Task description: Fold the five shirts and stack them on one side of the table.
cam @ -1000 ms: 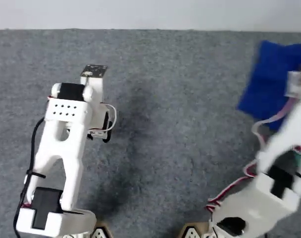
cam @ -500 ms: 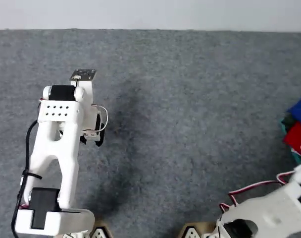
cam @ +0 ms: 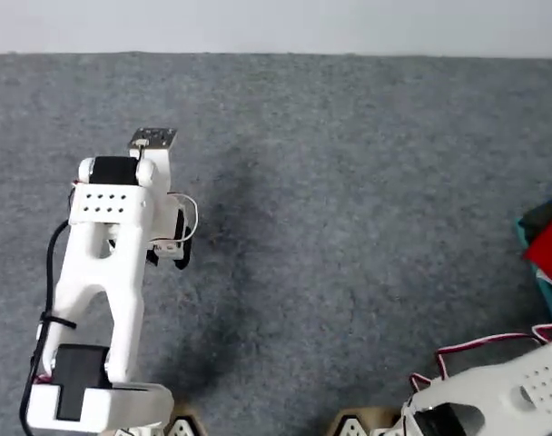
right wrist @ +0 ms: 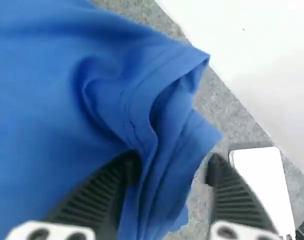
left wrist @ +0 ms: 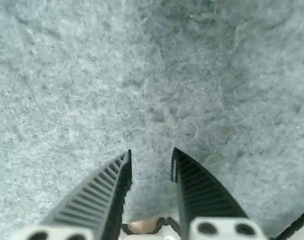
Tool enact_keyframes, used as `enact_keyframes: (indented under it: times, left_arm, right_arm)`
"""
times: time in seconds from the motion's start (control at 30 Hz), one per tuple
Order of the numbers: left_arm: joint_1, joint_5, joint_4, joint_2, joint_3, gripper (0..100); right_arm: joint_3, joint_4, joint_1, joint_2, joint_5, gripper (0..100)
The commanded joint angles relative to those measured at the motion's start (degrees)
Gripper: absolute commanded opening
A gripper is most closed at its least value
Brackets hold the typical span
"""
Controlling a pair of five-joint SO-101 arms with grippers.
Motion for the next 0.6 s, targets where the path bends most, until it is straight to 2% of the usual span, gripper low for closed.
enact_keyframes:
  times: [0.0, 0.1, 0.27, 0.43, 0.57]
  left_arm:
    - [0.00, 0.70, -0.44, -2.29, -0.13, 13]
    - [0.00, 0.70, -0.44, -2.29, -0.13, 13]
    - [0.00, 0.70, -0.44, -2.29, -0.22, 13]
    - [0.18, 1.14, -0.09, -2.81, -1.36, 13]
    - [0.35, 1.14, 1.85, -3.43, -7.69, 9]
  right_arm:
    - [-2.99, -1.36, -1.54, -5.93, 0.09, 24.8]
    - [-2.99, -1.36, -2.77, -10.42, -0.88, 24.7]
    - [-2.64, 0.57, -6.55, -18.68, -8.88, 24.0]
    - [-2.99, 17.36, -19.91, -20.00, -10.46, 23.3]
    - [-2.64, 30.02, -33.19, -21.32, -10.11, 16.5]
